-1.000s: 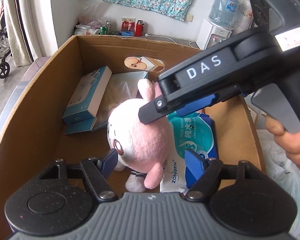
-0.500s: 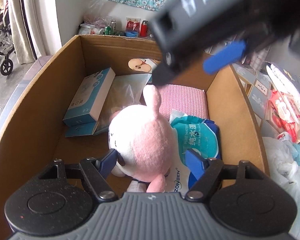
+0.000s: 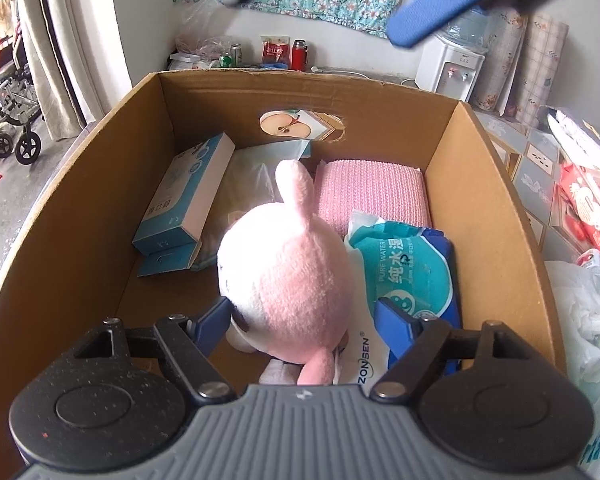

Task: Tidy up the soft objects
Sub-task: 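Move the right gripper out of the box to the teal towel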

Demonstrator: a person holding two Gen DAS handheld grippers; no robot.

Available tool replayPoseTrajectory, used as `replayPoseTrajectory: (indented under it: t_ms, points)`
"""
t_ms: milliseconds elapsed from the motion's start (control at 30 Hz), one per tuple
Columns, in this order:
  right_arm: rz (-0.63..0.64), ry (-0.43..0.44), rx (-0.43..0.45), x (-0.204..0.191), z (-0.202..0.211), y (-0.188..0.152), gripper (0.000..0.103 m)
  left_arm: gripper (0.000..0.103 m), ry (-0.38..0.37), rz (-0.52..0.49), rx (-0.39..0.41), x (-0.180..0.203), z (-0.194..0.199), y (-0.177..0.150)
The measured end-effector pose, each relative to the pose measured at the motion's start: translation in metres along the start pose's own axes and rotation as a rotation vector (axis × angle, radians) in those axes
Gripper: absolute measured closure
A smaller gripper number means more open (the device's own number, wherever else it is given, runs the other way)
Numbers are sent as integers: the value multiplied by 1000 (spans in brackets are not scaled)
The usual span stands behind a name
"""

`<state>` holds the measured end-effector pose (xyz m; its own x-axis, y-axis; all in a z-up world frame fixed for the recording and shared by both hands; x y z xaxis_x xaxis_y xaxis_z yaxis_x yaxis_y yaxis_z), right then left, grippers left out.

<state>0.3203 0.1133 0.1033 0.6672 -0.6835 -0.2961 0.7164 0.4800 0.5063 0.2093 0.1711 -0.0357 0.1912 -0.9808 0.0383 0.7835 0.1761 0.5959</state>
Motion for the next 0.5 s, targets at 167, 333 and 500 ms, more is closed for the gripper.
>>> replayPoseTrajectory:
  t_ms: [167,333,500]
  points:
    - [35,-82,23,3,1,-6,31,26,-14,19,-2,-4,5,-1]
    - [12,-63,71,13,16,-22,31,26,-44,18,22,-3,15,-2]
    - [-44,-50,109,27,27,-49,31,26,-55,50,49,-8,28,-1]
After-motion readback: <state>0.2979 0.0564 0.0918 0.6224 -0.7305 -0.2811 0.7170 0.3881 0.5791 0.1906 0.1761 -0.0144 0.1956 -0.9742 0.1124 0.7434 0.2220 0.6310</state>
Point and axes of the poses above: each gripper's, at about its wrist camera, not at the fingertips, and z roughly against the way its jaws point, x to its right, y to its top, the point moved 1 cm from there along -z, roughly the way its jaws point, and after that the axes turned 2 degrees about x, right-handed, at the moved point
